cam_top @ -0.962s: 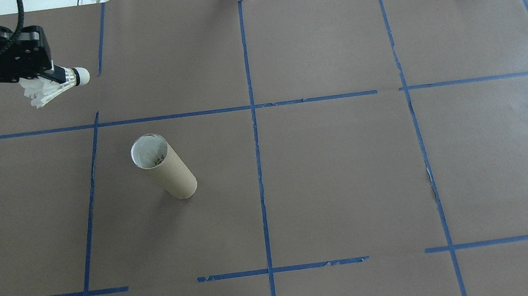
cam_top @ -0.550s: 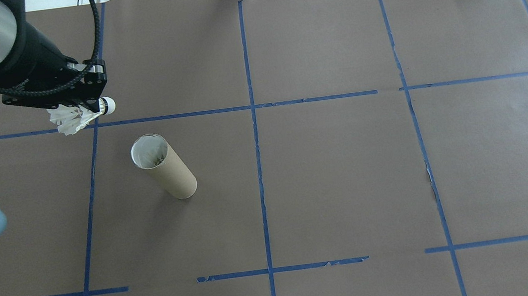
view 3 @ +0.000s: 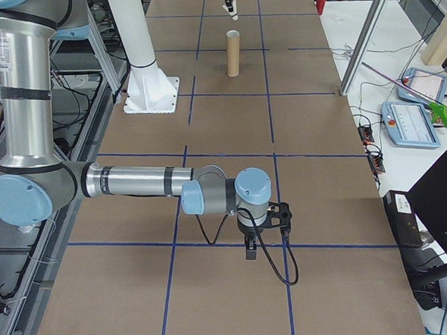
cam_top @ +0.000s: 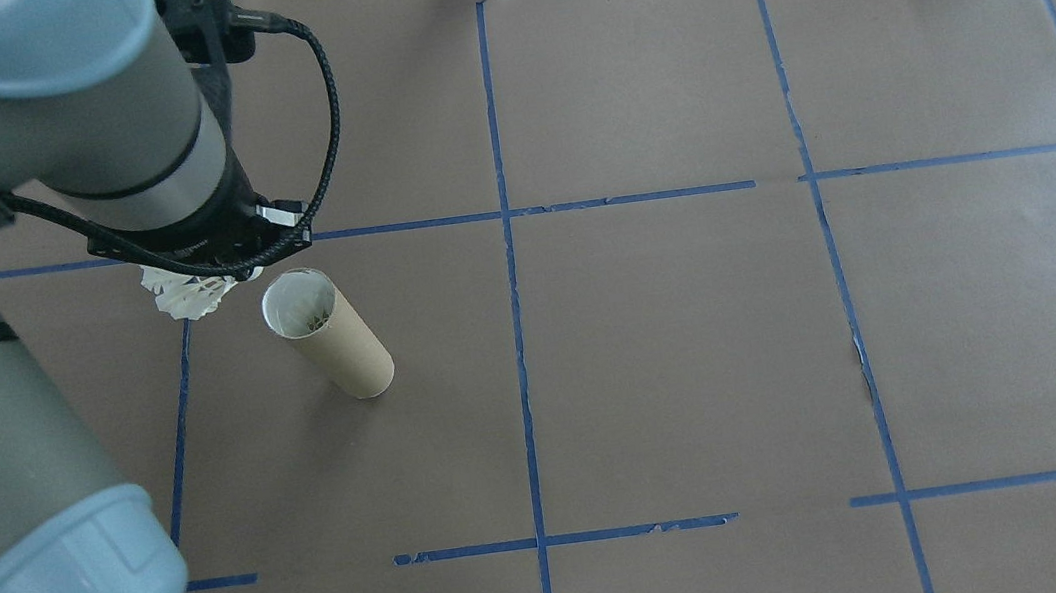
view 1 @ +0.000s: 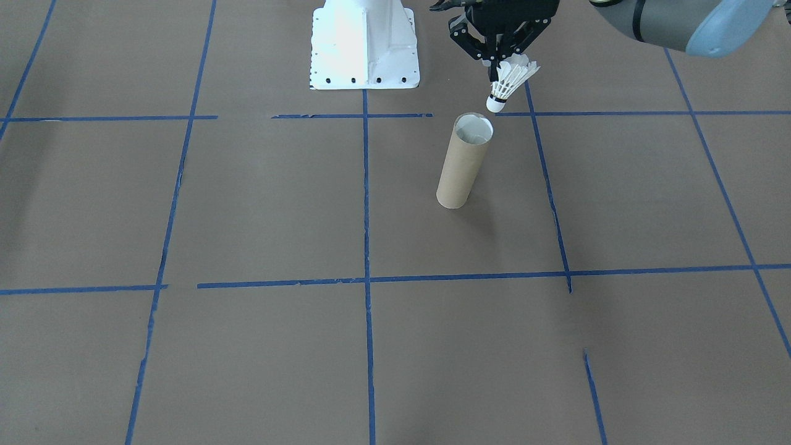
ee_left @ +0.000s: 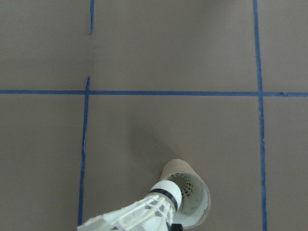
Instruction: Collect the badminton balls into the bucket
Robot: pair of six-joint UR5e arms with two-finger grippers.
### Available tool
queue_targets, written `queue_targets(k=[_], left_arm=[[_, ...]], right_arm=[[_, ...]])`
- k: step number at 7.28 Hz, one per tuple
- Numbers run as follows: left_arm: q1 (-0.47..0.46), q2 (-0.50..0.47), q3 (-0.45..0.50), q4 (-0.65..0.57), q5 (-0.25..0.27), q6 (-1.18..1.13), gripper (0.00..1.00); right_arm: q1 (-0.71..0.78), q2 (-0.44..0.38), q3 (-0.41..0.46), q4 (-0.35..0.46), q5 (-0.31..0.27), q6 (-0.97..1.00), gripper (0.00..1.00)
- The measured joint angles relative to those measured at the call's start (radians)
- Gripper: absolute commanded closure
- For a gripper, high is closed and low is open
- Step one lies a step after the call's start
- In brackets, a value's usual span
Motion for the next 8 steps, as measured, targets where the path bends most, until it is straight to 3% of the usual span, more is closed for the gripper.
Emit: queue_targets(k=[2,3,8], left_arm=[[0.082,-0.046,0.1,0.043,0.12,0.004,1.0],[0.094,-0.067,0.137,0.053,0.153,0.02,1.0],[0.107,-0.103,0.177,0.103,0.206,0.112,0.98]], right_arm=[[0.0,0.0,0.0,0.0,0.0,0.0,0.0],[0.0,0.0,0.0,0.0,0.0,0.0,0.0],[0.0,0.0,0.0,0.0,0.0,0.0,0.0]])
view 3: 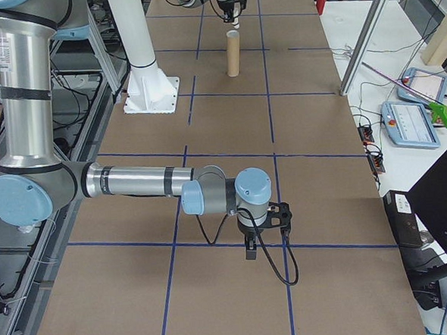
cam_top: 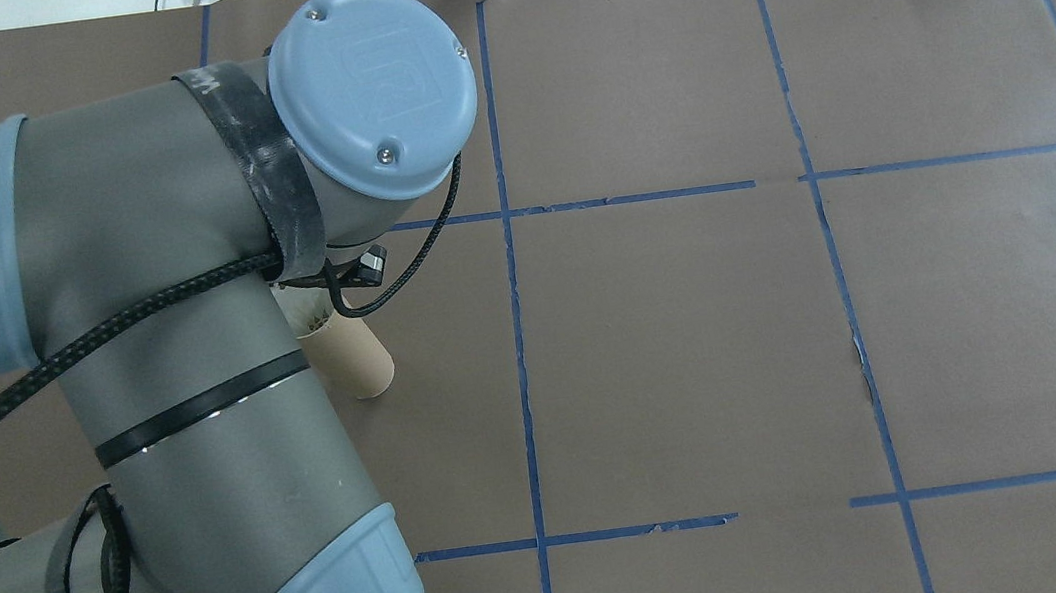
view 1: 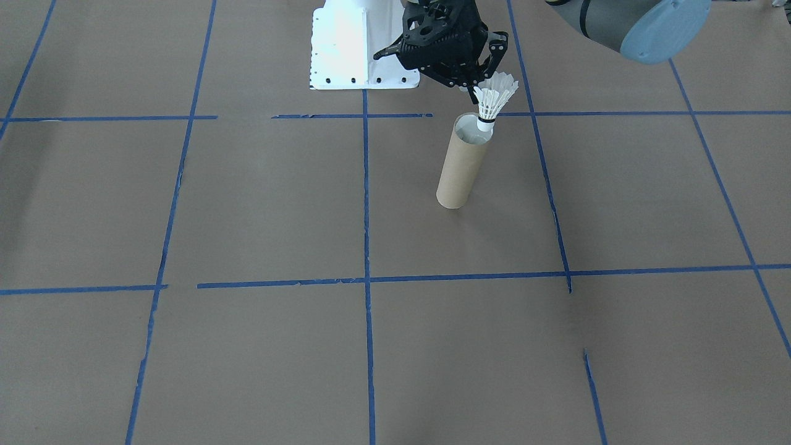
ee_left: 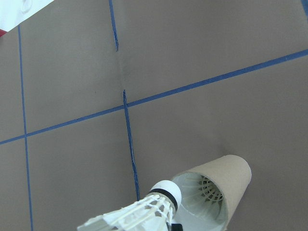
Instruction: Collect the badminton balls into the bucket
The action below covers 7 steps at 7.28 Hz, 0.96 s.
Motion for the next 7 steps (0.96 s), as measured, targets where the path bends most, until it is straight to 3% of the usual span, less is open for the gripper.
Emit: queue_targets(k=[2,3,4,7], left_arm=[[0.006,0.001,0.007,0.0,0.0,0.001,0.92],[0.008,0.0,0.007,-0.001,-0.001,0.001,0.5],[0.011,0.0,0.008,-0.001,-0.001,0.001,0.01],[0.024,0.01,0.004,-0.004,-0.002,-0.009,0.0]], right_arm=[[0.0,0.0,0.0,0.0,0.0,0.0,0.0],[0.0,0.0,0.0,0.0,0.0,0.0,0.0],[0.0,0.0,0.0,0.0,0.0,0.0,0.0],[0.0,0.0,0.0,0.0,0.0,0.0,0.0]])
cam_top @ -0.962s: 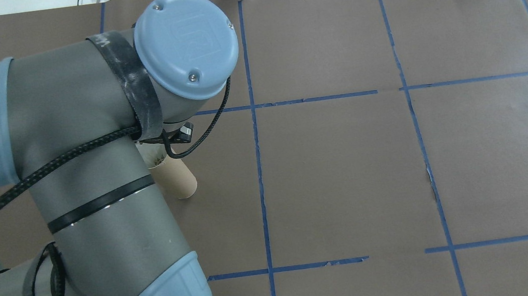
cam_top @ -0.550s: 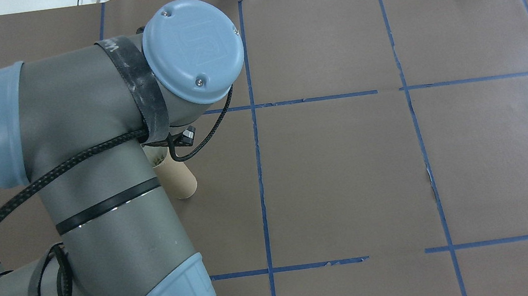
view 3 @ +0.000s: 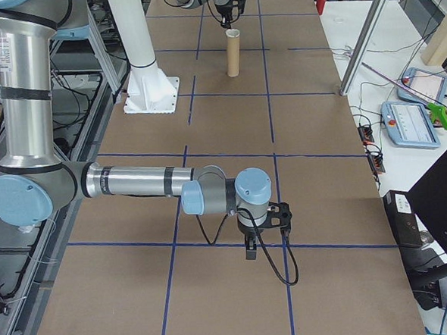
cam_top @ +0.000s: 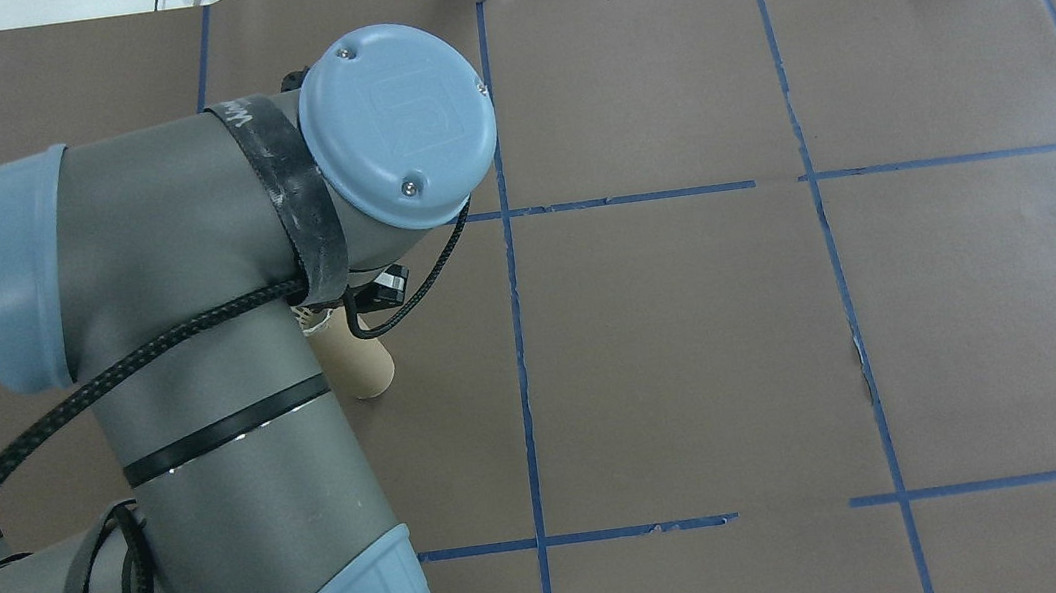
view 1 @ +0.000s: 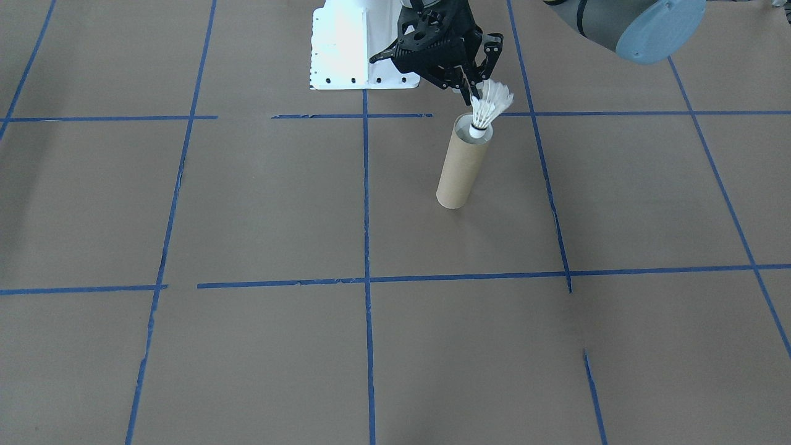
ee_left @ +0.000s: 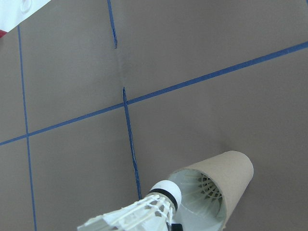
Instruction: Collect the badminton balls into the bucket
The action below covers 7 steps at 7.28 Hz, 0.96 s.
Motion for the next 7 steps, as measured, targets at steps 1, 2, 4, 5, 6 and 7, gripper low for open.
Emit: queue_targets(k=[1,2,4,5,6,7], left_arm=[[0.0,0.001,-0.004,-0.001,0.0,0.0,0.0],[-0.002,0.002,-0.011,-0.004,-0.001,0.001,0.0],[-0.038,0.01,-0.047,-0.043,-0.007,0.016,0.0],[-0.099,0.032,-0.066,-0.098,-0.021,0.064,0.0],[-0.182,0.084,-0.079,-0.181,-0.065,0.161,0.0],[-0.279,0.158,-0.079,-0.291,-0.135,0.275,0.0]], right_arm=[[0.0,0.0,0.0,0.0,0.0,0.0,0.0],[0.0,0.0,0.0,0.0,0.0,0.0,0.0],[0.0,0.0,0.0,0.0,-0.001,0.0,0.0],[0.0,0.0,0.0,0.0,0.0,0.0,0.0],[0.0,0.0,0.0,0.0,0.0,0.0,0.0],[0.0,0.0,0.0,0.0,0.0,0.0,0.0]])
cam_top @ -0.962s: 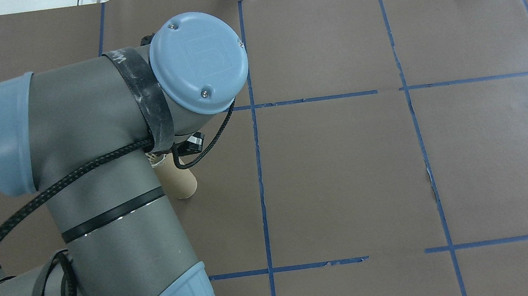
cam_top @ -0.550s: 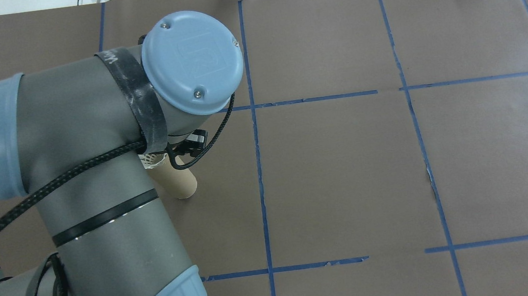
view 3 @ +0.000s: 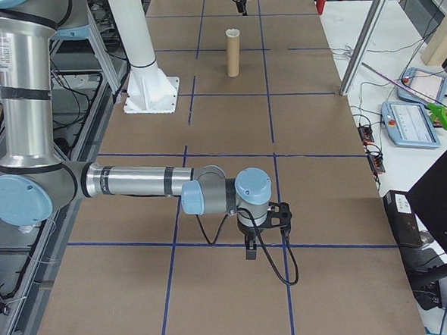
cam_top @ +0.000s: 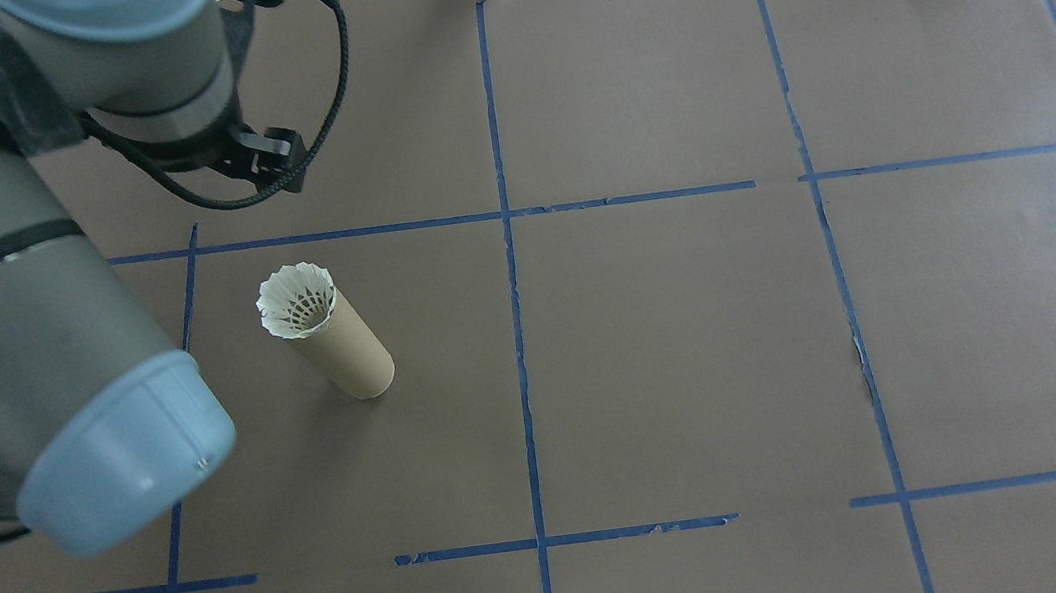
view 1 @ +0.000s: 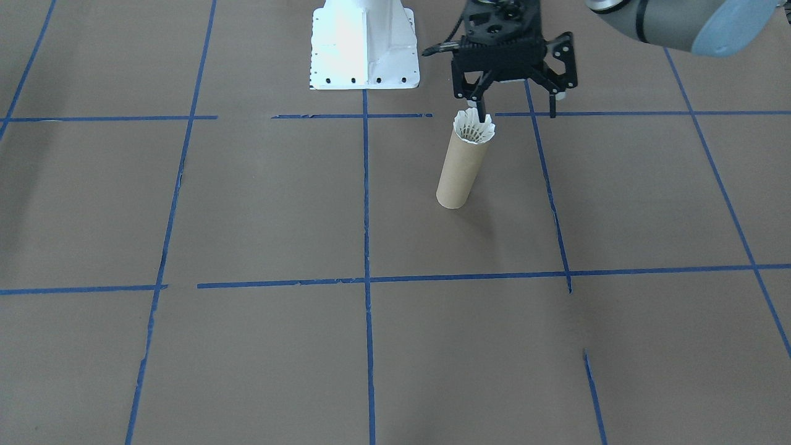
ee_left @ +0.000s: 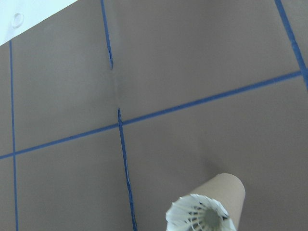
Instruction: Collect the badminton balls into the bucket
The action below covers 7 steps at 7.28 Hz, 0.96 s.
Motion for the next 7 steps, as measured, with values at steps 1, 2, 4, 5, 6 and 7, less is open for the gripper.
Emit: queue_targets(k=[1,2,4,5,6,7], left_arm=[[-0.098,0.086,0.011,-0.124,-0.075,0.114,0.0],[-0.186,0.158,0.043,-0.232,-0.152,0.209,0.0],[-0.336,0.275,0.152,-0.392,-0.34,0.364,0.0],[-0.373,0.346,0.184,-0.468,-0.409,0.435,0.0],[-0.391,0.4,0.21,-0.53,-0.452,0.47,0.0],[-0.403,0.427,0.236,-0.567,-0.472,0.488,0.0]], right_arm=[[0.0,0.0,0.0,0.0,0.0,0.0,0.0],[0.0,0.0,0.0,0.0,0.0,0.0,0.0],[0.0,0.0,0.0,0.0,0.0,0.0,0.0],[0.0,0.0,0.0,0.0,0.0,0.0,0.0],[0.0,0.0,0.0,0.0,0.0,0.0,0.0],[0.0,0.0,0.0,0.0,0.0,0.0,0.0]])
